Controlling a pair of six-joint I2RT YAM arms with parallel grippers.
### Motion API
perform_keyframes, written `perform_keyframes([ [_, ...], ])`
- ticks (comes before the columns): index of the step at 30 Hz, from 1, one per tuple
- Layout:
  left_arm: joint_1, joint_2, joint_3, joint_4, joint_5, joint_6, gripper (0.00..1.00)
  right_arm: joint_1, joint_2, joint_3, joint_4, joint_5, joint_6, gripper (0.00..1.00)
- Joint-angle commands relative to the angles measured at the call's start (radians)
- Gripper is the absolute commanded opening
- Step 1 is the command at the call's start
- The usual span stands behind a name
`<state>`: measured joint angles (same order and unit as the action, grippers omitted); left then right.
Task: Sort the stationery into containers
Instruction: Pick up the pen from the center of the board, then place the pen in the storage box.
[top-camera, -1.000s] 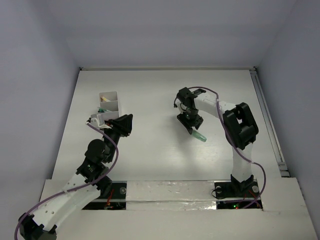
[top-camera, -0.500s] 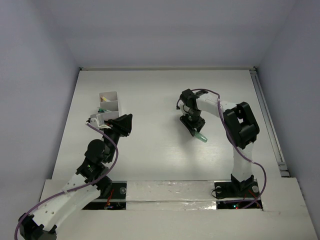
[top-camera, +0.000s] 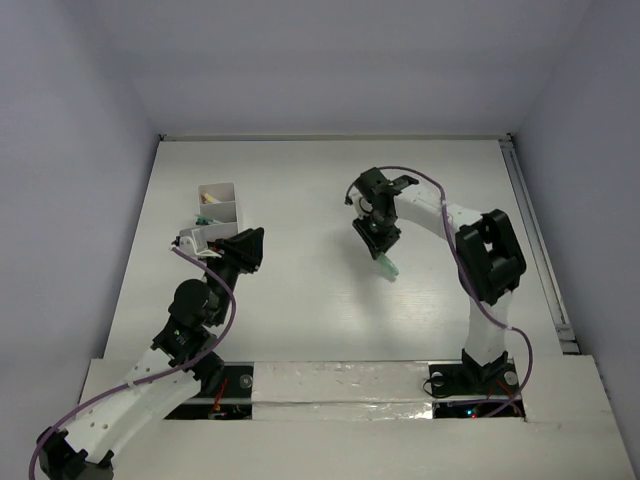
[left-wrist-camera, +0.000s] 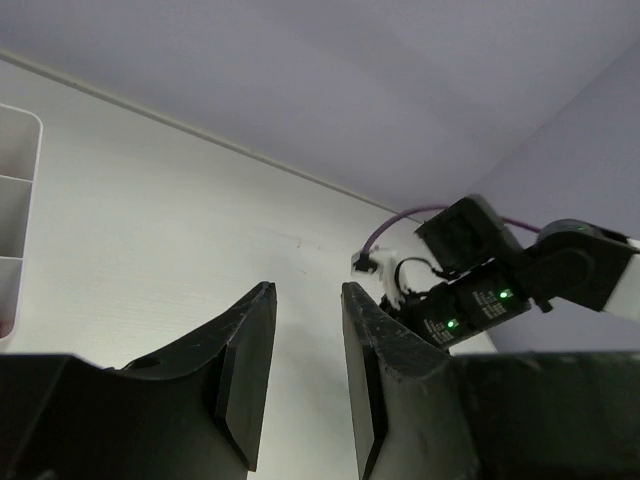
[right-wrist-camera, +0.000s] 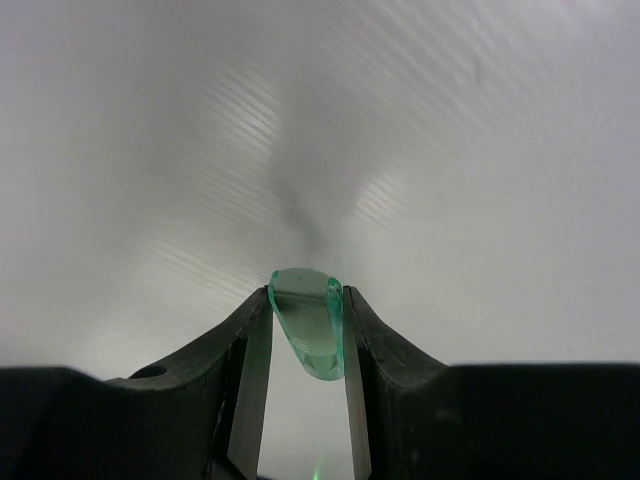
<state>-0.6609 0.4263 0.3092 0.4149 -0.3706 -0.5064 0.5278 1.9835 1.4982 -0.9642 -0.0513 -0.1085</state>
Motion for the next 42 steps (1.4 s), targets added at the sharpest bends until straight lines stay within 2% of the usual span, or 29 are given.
perform_keyframes([
  [1, -0.005, 0.002, -0.001, 0.045, -0.013, 0.006, 0.29, 0.105, -0.149, 0.076, 0.203, -0.142, 0.026, 0.15],
  [4, -0.005, 0.002, -0.001, 0.039, -0.022, 0.009, 0.29, 0.21, -0.163, 0.068, 0.422, -0.247, 0.062, 0.15],
  [5, -0.005, 0.0, -0.001, 0.038, -0.031, 0.014, 0.29, 0.26, -0.161, 0.06, 0.559, -0.302, 0.094, 0.16],
  [7, -0.005, -0.014, -0.001, 0.029, -0.045, 0.019, 0.29, 0.302, -0.158, 0.031, 0.727, -0.35, 0.14, 0.16],
  [8, -0.005, -0.021, -0.001, 0.022, -0.057, 0.02, 0.29, 0.317, -0.144, 0.007, 0.881, -0.369, 0.189, 0.16],
  [12, -0.005, -0.09, -0.019, 0.019, -0.068, 0.023, 0.29, 0.347, -0.068, 0.01, 1.193, -0.461, 0.315, 0.17],
  [14, -0.005, -0.132, -0.025, 0.012, -0.092, 0.023, 0.29, 0.347, -0.026, 0.026, 1.289, -0.502, 0.389, 0.18],
  [15, -0.005, -0.145, -0.028, 0.007, -0.103, 0.023, 0.29, 0.347, 0.012, 0.03, 1.408, -0.522, 0.414, 0.18],
  [18, -0.005, -0.184, -0.032, -0.008, -0.125, 0.023, 0.29, 0.347, 0.073, 0.057, 1.563, -0.53, 0.484, 0.19],
  [21, -0.005, -0.216, -0.047, -0.008, -0.146, 0.017, 0.29, 0.347, 0.156, 0.111, 1.651, -0.493, 0.518, 0.2],
  [25, -0.005, -0.233, -0.05, -0.016, -0.162, 0.014, 0.29, 0.347, 0.282, 0.242, 1.644, -0.47, 0.527, 0.21],
  [33, -0.005, -0.192, -0.042, -0.011, -0.151, 0.016, 0.29, 0.347, 0.348, 0.339, 1.638, -0.449, 0.535, 0.21],
  [42, -0.005, -0.19, -0.038, -0.014, -0.159, 0.017, 0.3, 0.347, 0.399, 0.35, 1.616, -0.386, 0.504, 0.23],
])
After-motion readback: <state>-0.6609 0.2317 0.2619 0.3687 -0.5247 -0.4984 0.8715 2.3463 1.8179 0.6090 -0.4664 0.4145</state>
